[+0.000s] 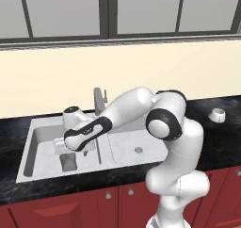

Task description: Move any existing items from the left basin to the right basin for drying. Then move the mug from the counter to the left basin of the sink for washing.

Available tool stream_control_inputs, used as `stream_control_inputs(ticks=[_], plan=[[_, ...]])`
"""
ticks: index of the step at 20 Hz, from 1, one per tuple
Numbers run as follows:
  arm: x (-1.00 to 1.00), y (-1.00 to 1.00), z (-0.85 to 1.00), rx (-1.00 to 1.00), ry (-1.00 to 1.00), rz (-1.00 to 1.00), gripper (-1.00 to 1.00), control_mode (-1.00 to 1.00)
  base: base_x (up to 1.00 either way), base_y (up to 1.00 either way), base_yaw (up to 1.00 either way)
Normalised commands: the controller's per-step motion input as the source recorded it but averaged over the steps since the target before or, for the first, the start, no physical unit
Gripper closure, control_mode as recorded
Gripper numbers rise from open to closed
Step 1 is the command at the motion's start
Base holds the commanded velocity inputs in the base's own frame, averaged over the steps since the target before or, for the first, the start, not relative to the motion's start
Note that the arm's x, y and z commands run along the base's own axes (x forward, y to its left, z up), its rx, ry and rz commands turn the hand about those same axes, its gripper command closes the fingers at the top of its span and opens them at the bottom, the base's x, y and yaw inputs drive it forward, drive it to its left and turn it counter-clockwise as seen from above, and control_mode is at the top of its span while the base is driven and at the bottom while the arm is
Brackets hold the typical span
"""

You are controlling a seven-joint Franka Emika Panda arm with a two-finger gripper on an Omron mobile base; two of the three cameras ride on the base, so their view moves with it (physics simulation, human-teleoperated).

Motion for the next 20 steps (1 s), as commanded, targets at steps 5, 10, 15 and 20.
stream_control_inputs(ticks=[5, 10, 15, 20], plan=[[0.12, 0.0, -0.29, 0.02, 0.0, -0.05, -1.0, -1.0, 0.0, 0.0, 0.0], [0.22, 0.0, -0.11, 0.01, -0.02, -0.03, -1.0, -1.0, 0.0, 0.0, 0.0], [0.18, -0.1, -0.26, 0.02, 0.0, -0.03, -1.0, -1.0, 0.0, 0.0, 0.0], [0.04, -0.25, -0.36, 0.04, 0.0, -0.04, -1.0, -1.0, 0.0, 0.0, 0.0]])
